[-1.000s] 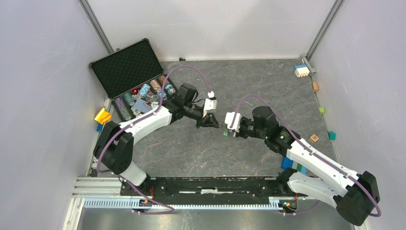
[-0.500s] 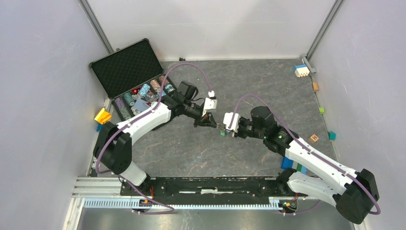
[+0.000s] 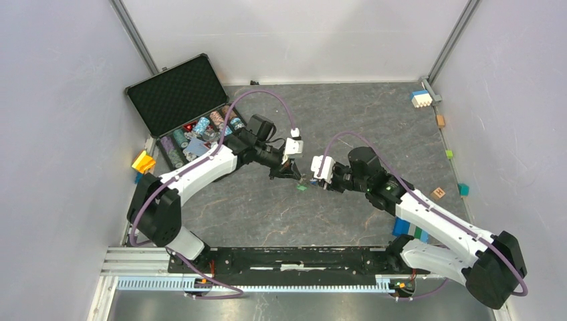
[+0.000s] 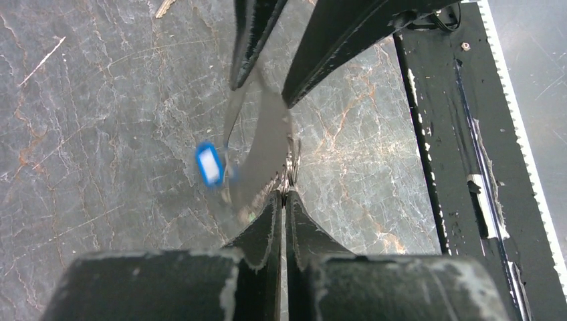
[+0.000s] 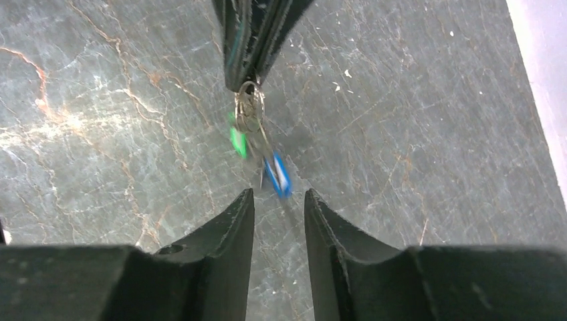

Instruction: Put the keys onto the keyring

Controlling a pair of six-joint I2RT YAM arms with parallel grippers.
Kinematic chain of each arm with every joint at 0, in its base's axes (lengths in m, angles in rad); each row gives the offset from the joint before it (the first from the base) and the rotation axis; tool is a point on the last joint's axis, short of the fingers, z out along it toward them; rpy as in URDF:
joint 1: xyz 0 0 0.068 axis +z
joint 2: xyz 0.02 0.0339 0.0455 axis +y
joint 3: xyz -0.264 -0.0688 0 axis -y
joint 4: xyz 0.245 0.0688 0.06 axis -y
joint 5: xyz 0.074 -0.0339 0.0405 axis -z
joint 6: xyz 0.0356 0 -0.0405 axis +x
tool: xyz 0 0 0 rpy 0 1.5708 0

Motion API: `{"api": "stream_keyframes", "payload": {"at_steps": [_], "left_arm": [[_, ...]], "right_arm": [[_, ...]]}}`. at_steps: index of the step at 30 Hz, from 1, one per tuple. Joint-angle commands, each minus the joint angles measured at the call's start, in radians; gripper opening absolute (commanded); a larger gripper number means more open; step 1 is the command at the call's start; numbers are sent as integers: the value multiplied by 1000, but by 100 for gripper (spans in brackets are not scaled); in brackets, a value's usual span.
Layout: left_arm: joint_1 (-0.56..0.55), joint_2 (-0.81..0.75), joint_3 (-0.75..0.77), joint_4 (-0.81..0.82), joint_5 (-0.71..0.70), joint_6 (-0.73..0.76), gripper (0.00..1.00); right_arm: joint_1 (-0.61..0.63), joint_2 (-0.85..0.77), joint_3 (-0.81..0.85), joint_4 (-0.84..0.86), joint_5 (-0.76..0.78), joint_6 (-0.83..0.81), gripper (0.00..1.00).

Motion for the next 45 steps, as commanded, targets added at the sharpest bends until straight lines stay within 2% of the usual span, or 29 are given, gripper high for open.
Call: {"api": "stream_keyframes", "payload": {"at_steps": [1,3,7,16,24,37,45], "left_arm": [[-19,-79,-22,77,-31,-87,2],[-24,-80,-20,77,-42,-103,2],[-36,-89,-27,77,-65,-113,2],[-50,-115,-44,58,-109,-70,2],[-70,-121,-51,58,-101,-66,2],[-77,-114,-55,58,-112,-64,2],[-77,-86,-50,52,-117,-52,2]], "right_arm": [[-8,9,23,34,-46,28,45],[-8,24,42,47,-67,45,50],[-11,41,51,71,-156,62,52],[-15,17,62,107,-209,64,51],[-17,59,82,135,-255,98,47],[-17,73,82,115,-277,80,13],[-23,39,83,95,-280,62,0]]}}
